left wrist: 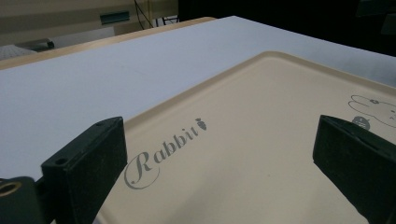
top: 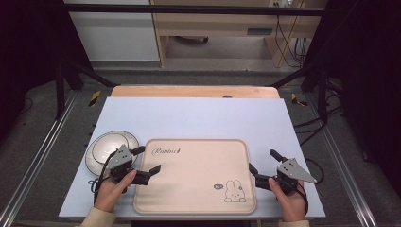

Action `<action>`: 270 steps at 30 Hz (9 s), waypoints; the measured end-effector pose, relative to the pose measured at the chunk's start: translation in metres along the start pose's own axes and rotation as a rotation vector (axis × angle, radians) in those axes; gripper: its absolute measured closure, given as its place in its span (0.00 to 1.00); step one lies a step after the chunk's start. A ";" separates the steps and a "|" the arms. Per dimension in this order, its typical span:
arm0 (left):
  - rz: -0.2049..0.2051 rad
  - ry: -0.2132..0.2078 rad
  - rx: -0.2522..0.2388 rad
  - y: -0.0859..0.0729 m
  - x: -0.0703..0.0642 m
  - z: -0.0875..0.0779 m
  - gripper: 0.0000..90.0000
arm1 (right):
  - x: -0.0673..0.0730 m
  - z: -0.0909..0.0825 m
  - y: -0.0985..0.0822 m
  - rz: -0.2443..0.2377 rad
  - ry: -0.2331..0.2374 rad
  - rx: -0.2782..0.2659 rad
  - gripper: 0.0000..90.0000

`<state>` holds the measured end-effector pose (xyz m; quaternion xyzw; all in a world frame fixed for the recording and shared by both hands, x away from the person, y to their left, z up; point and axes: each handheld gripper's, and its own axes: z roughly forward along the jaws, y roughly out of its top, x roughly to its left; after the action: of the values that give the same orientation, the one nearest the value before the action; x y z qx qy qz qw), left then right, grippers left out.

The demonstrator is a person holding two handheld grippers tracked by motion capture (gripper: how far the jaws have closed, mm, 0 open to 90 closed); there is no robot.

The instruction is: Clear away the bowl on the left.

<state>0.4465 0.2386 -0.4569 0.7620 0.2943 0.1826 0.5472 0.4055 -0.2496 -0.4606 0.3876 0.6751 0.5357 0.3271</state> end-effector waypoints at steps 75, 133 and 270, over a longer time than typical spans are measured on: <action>-0.270 0.535 0.178 0.000 0.122 -0.098 0.28 | 0.006 0.004 0.001 -0.014 -0.036 0.031 0.06; -0.399 0.515 0.251 0.006 0.108 -0.088 0.91 | 0.006 0.002 0.001 -0.022 -0.029 0.018 0.06; -0.230 0.188 0.281 0.044 0.015 -0.004 0.91 | 0.006 0.003 0.000 -0.028 -0.021 0.009 0.05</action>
<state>0.4665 0.2419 -0.4151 0.7719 0.4517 0.1461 0.4229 0.4051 -0.2434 -0.4608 0.3850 0.6794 0.5240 0.3400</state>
